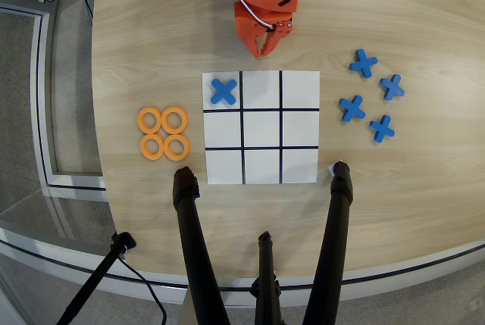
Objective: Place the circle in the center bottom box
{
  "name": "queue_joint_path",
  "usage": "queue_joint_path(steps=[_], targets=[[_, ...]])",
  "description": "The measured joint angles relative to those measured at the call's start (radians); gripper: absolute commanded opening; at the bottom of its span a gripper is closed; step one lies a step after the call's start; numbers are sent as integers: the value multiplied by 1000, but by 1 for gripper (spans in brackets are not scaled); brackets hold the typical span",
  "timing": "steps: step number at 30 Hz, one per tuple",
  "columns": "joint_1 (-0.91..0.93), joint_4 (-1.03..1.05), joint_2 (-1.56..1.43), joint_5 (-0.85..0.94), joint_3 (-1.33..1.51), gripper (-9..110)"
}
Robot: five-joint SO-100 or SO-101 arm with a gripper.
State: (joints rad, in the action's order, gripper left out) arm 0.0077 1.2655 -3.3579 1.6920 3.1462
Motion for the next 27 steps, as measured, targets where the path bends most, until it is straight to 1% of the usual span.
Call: queue_joint_path(steps=[2,5,12,19,27], targets=[[0,-12,15,-14,-2,8],[2,-97,147,-29,-20,8],[2,-127,238,-67,-84,11],[52,-166,523,-161,-377,11],[169,-242,1057,-229,-815,12]])
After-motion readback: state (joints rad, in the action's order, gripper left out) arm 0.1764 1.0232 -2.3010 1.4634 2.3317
